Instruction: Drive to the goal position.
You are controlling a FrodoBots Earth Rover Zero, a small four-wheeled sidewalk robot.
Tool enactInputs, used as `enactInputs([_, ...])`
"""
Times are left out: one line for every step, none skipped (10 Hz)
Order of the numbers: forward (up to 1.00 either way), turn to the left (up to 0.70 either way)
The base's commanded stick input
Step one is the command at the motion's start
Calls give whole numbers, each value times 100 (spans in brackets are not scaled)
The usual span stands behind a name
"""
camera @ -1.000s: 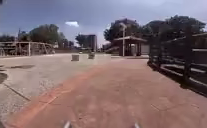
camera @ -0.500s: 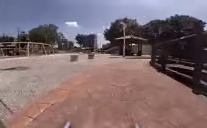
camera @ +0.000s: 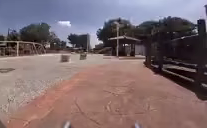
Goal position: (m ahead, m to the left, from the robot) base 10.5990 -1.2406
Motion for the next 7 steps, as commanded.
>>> enactInputs([70,0])
enactInputs([70,0])
enactInputs([70,0])
enactInputs([70,0])
enactInputs([70,0])
enactInputs([70,0])
enactInputs([70,0])
